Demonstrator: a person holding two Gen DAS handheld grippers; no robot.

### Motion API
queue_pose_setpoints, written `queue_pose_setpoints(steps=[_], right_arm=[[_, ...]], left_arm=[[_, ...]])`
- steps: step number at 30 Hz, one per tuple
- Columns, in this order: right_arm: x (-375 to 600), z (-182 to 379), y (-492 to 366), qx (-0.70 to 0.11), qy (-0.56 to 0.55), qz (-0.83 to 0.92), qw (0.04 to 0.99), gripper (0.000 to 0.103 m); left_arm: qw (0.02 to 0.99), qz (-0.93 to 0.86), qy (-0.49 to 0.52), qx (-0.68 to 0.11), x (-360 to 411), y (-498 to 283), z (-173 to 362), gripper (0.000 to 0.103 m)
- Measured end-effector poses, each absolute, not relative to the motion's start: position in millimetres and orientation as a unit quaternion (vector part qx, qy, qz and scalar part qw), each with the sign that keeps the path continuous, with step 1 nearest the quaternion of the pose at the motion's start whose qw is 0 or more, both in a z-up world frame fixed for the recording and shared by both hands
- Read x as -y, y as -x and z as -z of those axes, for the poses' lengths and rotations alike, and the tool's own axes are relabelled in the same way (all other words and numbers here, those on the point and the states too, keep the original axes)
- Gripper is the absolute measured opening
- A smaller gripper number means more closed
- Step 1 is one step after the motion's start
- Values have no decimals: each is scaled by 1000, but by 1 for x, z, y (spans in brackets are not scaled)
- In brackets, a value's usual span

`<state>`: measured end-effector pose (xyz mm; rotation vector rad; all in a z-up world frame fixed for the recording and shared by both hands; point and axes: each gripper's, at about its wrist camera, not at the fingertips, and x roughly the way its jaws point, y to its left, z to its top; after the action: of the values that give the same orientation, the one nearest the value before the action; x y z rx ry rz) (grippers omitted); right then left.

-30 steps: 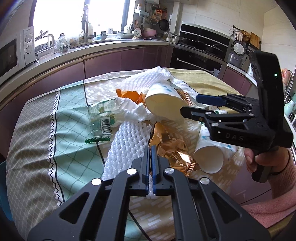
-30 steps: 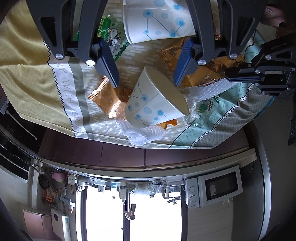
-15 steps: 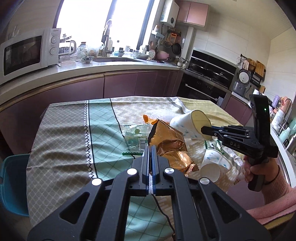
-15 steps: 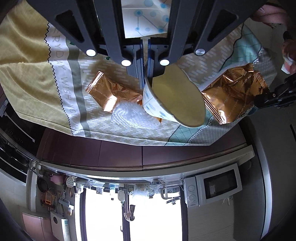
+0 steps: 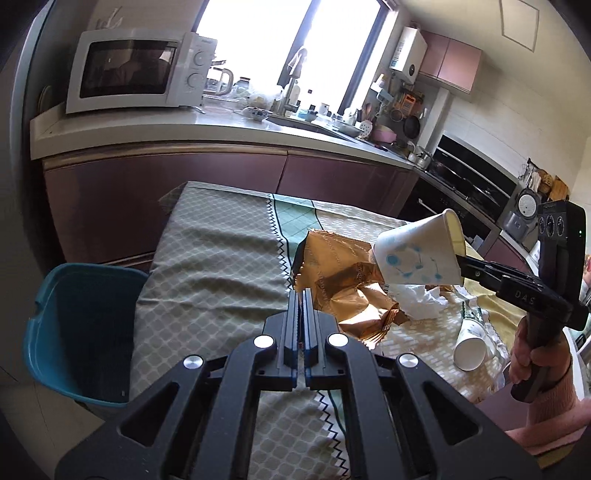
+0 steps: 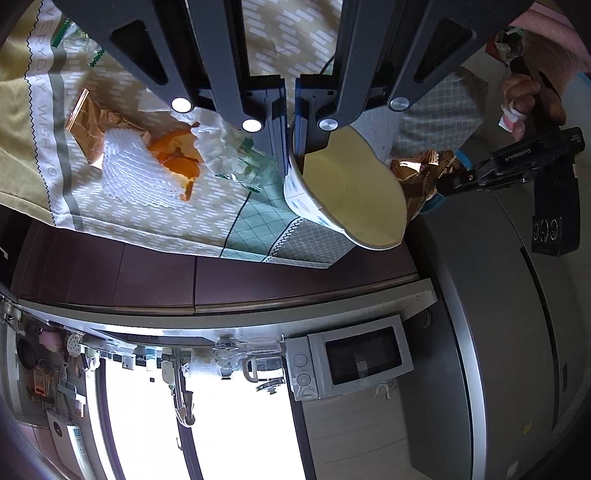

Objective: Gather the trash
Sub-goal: 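Carry both items over the teal bin and open both grippers to drop them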

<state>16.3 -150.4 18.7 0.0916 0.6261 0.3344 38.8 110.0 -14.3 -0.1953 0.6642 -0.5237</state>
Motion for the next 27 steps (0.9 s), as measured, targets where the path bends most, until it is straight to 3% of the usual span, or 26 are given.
queue_pose_setpoints(steps=[10, 19, 27], right_arm=[[106, 11, -45, -364, -55, -213, 905, 2], [28, 1, -79, -359, -39, -301, 883, 2], [-64, 20, -136, -396, -20, -336, 854, 2]], left_arm=[[925, 177, 113, -318, -167, -44, 30, 2], [943, 77, 120, -301, -242, -55, 27, 2], [928, 14, 110, -357, -281, -100, 73, 3]])
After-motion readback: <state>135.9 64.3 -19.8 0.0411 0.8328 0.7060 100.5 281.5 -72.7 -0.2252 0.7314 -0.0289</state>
